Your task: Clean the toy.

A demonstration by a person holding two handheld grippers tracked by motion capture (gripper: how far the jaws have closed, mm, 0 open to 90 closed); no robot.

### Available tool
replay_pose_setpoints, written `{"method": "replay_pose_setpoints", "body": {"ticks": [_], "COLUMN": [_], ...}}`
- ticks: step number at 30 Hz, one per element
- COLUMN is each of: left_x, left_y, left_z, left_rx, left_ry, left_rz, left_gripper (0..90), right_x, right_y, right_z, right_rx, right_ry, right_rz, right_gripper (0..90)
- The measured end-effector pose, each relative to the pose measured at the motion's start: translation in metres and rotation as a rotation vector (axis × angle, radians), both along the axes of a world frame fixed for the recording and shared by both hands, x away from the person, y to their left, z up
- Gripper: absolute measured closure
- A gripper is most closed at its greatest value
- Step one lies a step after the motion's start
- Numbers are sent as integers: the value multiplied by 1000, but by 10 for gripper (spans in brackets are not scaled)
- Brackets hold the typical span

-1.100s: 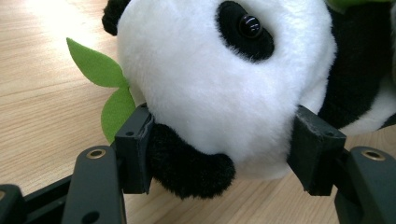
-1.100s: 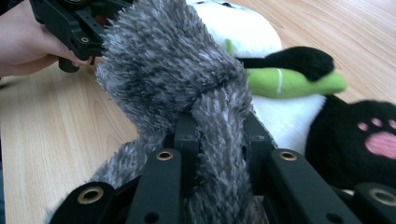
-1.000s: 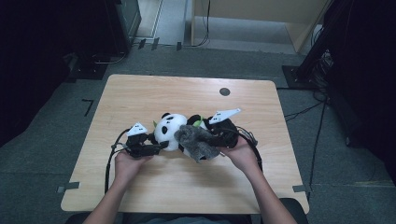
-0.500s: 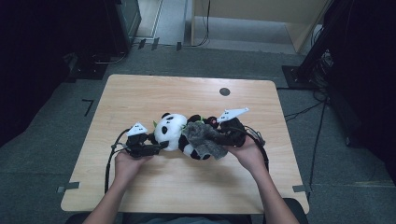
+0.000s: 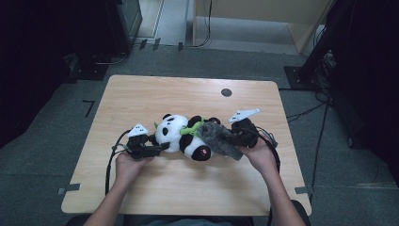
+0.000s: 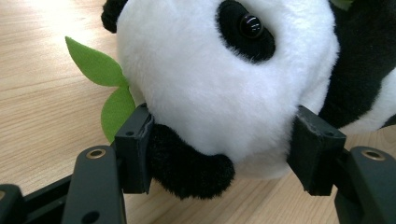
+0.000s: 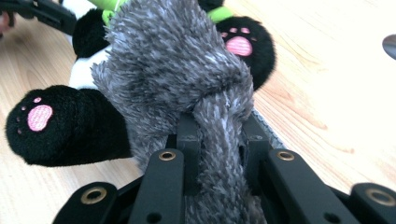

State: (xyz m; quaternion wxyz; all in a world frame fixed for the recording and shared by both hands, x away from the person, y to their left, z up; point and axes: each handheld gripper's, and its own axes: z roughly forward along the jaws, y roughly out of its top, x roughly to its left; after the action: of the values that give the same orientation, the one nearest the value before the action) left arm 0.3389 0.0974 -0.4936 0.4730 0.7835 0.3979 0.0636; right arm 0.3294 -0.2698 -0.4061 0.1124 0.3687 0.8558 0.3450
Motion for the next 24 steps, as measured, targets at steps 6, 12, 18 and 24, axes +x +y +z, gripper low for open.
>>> {"method": "replay_pose_setpoints", "body": {"ticks": [6, 12, 18, 24], "left_x": [0, 0, 0, -1], "left_y": [0, 0, 0, -1], "left_z": [0, 1, 1, 1], "left_rx": [3, 6, 6, 5], "left_ry": [1, 3, 2, 4], "left_rz": [1, 3, 3, 4], "left_gripper": [341, 341, 340, 340], "right_x": [-3, -12, -8, 6], "right_y": [-4, 15, 47, 90], "right_z": [13, 38, 56, 45], "right_rx": [89, 118, 146, 114], "right_ry": [-21, -82, -121, -83], "right_rz": [7, 52, 136, 202], "right_gripper": [765, 766, 765, 765]}}
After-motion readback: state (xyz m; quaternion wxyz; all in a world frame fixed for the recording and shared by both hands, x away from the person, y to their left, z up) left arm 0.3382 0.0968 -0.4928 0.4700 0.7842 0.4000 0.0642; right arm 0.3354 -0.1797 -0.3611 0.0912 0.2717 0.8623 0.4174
